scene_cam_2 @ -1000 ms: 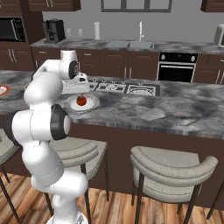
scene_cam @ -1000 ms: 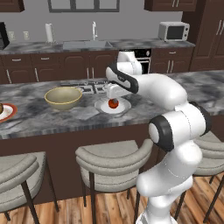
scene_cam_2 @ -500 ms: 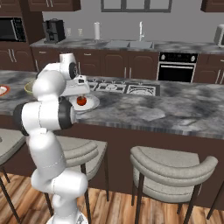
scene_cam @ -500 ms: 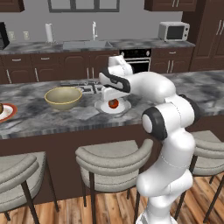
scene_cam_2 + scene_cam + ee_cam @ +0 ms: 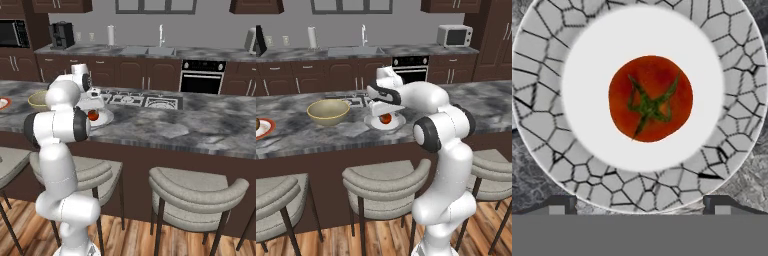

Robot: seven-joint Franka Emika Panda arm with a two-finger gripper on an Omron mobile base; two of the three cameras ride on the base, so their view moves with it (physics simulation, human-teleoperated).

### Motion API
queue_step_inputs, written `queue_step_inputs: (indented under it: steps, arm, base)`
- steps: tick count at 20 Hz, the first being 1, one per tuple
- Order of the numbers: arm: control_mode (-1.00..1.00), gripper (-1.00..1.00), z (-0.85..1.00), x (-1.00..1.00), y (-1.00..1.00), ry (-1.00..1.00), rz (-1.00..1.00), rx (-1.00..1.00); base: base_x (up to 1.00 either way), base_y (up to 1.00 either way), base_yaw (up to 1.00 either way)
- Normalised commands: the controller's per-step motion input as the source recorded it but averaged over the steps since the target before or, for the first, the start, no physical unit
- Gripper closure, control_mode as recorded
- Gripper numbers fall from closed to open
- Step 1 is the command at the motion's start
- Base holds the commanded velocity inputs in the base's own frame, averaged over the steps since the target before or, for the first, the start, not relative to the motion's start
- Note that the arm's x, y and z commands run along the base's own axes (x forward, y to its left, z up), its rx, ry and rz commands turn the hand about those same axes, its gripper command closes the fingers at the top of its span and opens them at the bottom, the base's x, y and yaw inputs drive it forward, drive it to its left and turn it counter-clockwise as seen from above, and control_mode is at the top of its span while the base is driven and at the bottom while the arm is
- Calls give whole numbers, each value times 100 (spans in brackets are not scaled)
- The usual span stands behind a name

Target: Pick the chicken drumstick and tomato from their plates and place them in the bowl. Then put the bowl in the fridge.

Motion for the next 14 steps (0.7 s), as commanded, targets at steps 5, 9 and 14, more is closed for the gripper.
queue_step_inputs:
  steps: [5,9,14]
  arm:
    - [-100,-100,-17,25,1,-2,-1,0]
    - [-100,-100,-22,24,1,-7,-1,0]
    - [-100,-100,-22,21,1,-11,-1,0]
  base:
    - [0,0,0]
    - [0,0,0]
    - [0,0,0]
